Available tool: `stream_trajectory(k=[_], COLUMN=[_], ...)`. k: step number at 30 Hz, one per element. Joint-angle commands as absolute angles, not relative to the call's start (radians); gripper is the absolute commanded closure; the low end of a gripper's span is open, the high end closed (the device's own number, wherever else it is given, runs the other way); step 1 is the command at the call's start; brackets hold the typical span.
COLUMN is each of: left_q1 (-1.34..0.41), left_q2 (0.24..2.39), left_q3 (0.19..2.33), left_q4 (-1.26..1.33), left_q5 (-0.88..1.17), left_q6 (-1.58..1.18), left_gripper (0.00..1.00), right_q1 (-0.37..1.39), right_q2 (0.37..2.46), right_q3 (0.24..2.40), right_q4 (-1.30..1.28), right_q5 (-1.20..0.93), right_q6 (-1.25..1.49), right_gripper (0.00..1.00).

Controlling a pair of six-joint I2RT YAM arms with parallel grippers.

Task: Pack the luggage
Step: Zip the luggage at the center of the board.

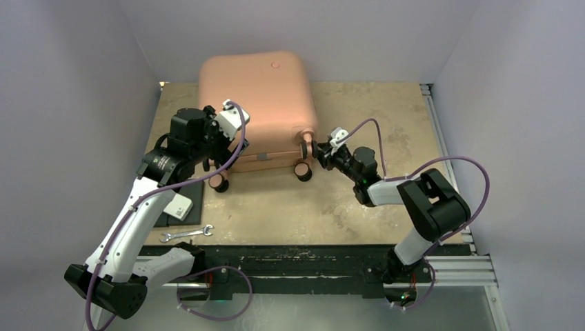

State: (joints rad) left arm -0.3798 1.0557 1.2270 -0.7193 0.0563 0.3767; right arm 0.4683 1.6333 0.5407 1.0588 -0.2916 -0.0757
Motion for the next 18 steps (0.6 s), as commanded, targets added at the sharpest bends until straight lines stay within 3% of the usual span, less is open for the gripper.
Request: stream_trajectory(k=[1,13,16,18], left_q1=[-0.374,-0.375,-0.374,-0.374], left_q2=[1.047,1.034,1.034,1.033], left_q3=[1.253,1.237,1.235,1.231], left_q4=[-0.691,-0.686,-0.692,-0.695], left_q5=[0.070,0.081,0.090,0.095], left_q6=[0.364,0.369,0.371,0.372], left_gripper=[0.11,0.11,0.11,0.11], right_q1=[0.489,0.488,0.489,0.489], right_q2=[1.677,1.688,1.686,1.683], right_q3=[0.605,0.638,0.640,0.639], right_q4=[1.060,0.982,0.977,0.970], right_q5=[-0.197,-0.210,-0.226,-0.250], right_q6=[-0.100,-0.076,-0.071,-0.070], right_gripper=[0.71,1.00,0.96,0.88])
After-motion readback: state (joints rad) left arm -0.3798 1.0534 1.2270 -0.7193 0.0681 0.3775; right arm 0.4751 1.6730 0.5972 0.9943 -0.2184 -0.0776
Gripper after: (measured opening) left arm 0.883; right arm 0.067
